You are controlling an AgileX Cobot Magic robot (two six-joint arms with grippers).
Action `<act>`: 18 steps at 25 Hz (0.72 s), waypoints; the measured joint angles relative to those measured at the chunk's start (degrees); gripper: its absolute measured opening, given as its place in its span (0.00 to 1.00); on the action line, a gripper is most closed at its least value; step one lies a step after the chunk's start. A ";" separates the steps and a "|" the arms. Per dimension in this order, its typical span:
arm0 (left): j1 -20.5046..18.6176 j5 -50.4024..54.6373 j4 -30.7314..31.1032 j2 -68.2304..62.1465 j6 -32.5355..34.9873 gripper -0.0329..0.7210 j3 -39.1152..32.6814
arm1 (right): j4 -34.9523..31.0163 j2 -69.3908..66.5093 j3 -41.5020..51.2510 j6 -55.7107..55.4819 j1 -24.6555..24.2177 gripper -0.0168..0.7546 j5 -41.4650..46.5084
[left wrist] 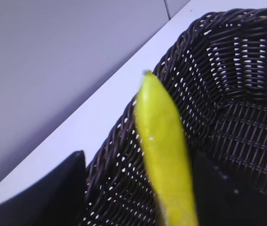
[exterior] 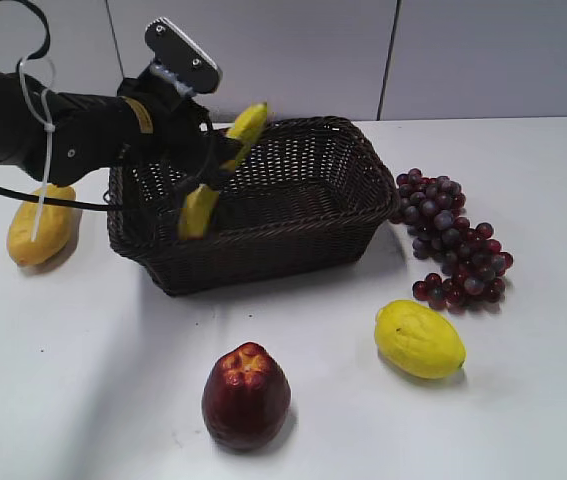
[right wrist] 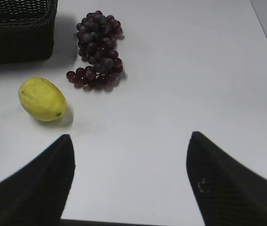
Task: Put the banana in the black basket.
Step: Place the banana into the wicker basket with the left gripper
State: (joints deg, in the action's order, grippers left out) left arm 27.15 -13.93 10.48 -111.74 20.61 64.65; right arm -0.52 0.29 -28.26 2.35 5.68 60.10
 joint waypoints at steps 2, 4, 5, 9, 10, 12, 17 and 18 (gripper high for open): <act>0.00 -0.07 -0.18 0.00 0.00 0.85 0.02 | 0.00 0.00 0.00 0.00 0.00 0.79 0.00; 0.00 0.06 -1.02 0.00 0.00 0.90 0.02 | 0.00 0.00 0.00 0.00 0.00 0.79 0.00; 0.00 0.43 -1.62 0.20 0.00 0.91 0.02 | 0.00 0.00 0.00 0.00 0.00 0.79 0.00; 0.00 5.54 -3.86 3.05 0.00 0.92 0.02 | 0.00 0.00 0.00 0.00 0.00 0.79 0.00; 0.00 7.41 -4.57 4.44 0.00 0.92 0.02 | 0.00 0.00 0.00 0.00 0.00 0.79 0.00; 0.00 11.79 -6.95 7.53 0.00 0.92 0.20 | 0.00 0.00 0.00 0.00 0.00 0.79 0.00; -2.03 27.91 -14.61 16.91 0.00 0.92 0.37 | 0.00 0.00 0.00 0.00 0.00 0.79 0.00; -2.75 31.88 -16.07 18.34 0.00 0.92 0.37 | 0.00 0.00 0.00 0.00 0.00 0.79 0.00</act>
State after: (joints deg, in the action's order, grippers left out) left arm 24.40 17.95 -5.59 -93.40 20.61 65.03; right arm -0.52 0.29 -28.26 2.35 5.68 60.10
